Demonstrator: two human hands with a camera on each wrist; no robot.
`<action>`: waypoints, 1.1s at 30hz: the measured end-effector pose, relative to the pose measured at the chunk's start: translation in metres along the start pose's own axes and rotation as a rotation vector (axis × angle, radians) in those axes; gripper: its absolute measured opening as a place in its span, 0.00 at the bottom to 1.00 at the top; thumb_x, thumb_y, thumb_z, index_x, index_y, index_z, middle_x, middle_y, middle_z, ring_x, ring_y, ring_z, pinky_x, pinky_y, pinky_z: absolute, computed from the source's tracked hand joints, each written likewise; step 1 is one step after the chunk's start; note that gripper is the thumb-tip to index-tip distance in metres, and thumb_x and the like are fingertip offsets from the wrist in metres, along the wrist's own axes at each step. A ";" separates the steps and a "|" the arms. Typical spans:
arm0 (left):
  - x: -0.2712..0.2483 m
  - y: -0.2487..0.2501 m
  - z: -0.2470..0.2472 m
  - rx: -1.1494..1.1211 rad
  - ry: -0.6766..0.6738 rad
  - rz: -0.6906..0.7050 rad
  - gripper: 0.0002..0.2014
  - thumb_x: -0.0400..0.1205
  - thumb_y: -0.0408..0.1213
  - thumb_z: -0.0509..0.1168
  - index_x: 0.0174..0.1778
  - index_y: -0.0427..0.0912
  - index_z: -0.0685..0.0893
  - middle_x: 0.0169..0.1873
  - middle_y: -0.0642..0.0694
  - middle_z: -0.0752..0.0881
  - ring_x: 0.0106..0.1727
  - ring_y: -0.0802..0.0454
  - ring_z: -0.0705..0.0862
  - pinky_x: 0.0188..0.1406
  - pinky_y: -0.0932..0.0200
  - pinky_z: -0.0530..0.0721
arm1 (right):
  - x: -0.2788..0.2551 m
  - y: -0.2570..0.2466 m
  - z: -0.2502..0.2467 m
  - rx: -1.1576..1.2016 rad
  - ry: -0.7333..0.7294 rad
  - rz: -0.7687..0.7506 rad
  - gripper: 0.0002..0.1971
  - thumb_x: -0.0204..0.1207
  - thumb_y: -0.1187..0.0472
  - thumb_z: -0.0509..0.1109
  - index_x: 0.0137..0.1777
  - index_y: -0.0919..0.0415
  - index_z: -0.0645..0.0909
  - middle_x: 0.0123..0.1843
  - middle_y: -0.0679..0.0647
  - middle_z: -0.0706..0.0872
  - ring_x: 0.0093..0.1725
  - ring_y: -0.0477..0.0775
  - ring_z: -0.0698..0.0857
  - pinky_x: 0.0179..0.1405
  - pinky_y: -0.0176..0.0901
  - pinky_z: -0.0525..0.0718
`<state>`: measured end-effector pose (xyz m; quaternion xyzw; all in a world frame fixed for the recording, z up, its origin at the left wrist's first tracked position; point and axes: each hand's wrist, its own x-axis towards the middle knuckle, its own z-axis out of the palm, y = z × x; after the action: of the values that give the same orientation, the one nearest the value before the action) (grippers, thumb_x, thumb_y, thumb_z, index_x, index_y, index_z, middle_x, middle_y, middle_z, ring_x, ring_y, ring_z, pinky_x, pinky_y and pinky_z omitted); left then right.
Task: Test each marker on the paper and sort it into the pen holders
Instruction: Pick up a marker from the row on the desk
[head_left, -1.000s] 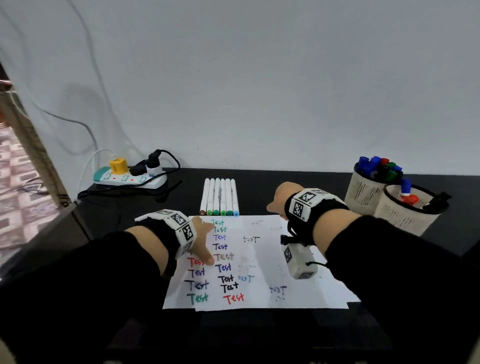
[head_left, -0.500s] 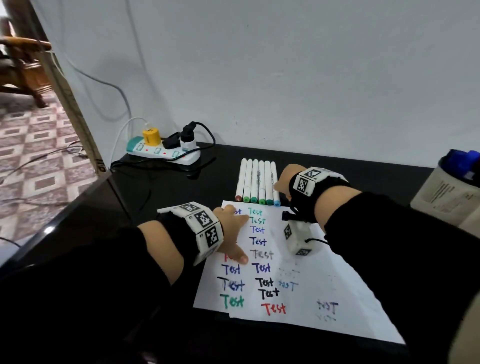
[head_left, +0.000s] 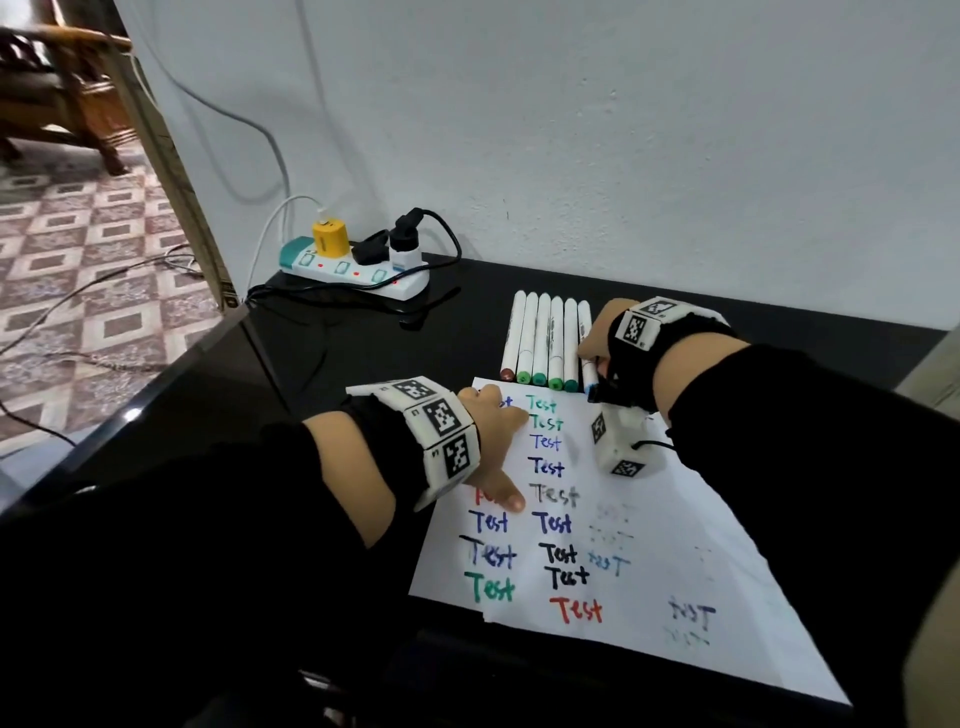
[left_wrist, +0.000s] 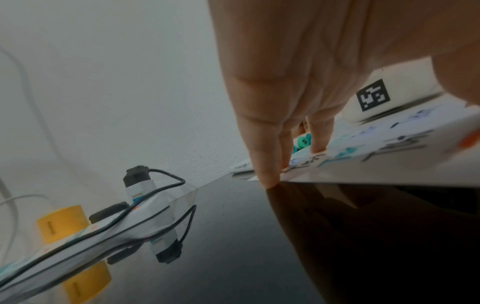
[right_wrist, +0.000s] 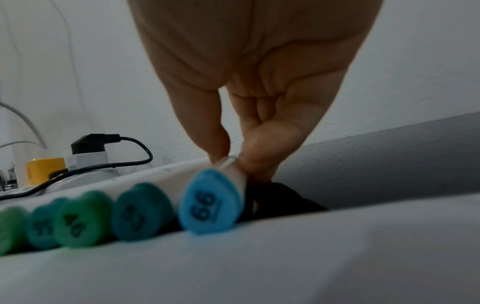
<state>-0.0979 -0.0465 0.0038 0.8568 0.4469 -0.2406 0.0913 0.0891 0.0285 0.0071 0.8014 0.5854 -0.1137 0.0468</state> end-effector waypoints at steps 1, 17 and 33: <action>0.000 0.000 0.000 0.000 0.002 -0.001 0.48 0.71 0.62 0.69 0.82 0.49 0.52 0.77 0.44 0.60 0.77 0.44 0.61 0.69 0.46 0.69 | -0.006 0.000 -0.003 -0.027 0.027 0.025 0.07 0.69 0.55 0.72 0.39 0.59 0.84 0.41 0.57 0.86 0.40 0.60 0.83 0.47 0.43 0.84; 0.000 0.001 0.001 0.000 -0.008 -0.015 0.48 0.72 0.61 0.69 0.82 0.50 0.51 0.78 0.44 0.59 0.77 0.43 0.62 0.70 0.44 0.68 | -0.012 -0.004 -0.005 0.153 -0.005 0.096 0.12 0.64 0.50 0.71 0.31 0.58 0.82 0.43 0.58 0.91 0.44 0.60 0.89 0.52 0.51 0.86; -0.013 0.008 -0.013 -0.045 0.074 0.000 0.37 0.78 0.63 0.59 0.81 0.49 0.60 0.78 0.45 0.65 0.77 0.44 0.65 0.72 0.47 0.67 | -0.068 0.020 -0.002 1.062 -0.054 0.235 0.05 0.74 0.68 0.63 0.37 0.65 0.73 0.27 0.58 0.75 0.20 0.50 0.73 0.20 0.32 0.74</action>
<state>-0.0938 -0.0558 0.0210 0.8628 0.4553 -0.1987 0.0940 0.0888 -0.0405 0.0244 0.7716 0.3525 -0.4084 -0.3371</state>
